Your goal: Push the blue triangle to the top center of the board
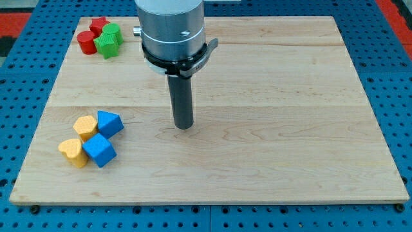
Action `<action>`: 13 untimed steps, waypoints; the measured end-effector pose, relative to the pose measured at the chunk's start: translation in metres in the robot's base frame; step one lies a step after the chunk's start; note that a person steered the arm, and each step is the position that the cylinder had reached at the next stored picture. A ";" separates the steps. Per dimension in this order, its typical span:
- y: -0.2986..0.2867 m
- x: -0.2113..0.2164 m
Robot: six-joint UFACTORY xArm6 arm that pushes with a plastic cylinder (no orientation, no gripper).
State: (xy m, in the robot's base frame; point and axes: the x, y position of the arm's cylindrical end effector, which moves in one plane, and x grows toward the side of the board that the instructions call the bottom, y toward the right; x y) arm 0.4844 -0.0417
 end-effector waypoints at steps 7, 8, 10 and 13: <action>-0.103 0.110; -0.128 0.091; -0.139 0.041; -0.196 0.040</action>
State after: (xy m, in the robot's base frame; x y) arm 0.5244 -0.2378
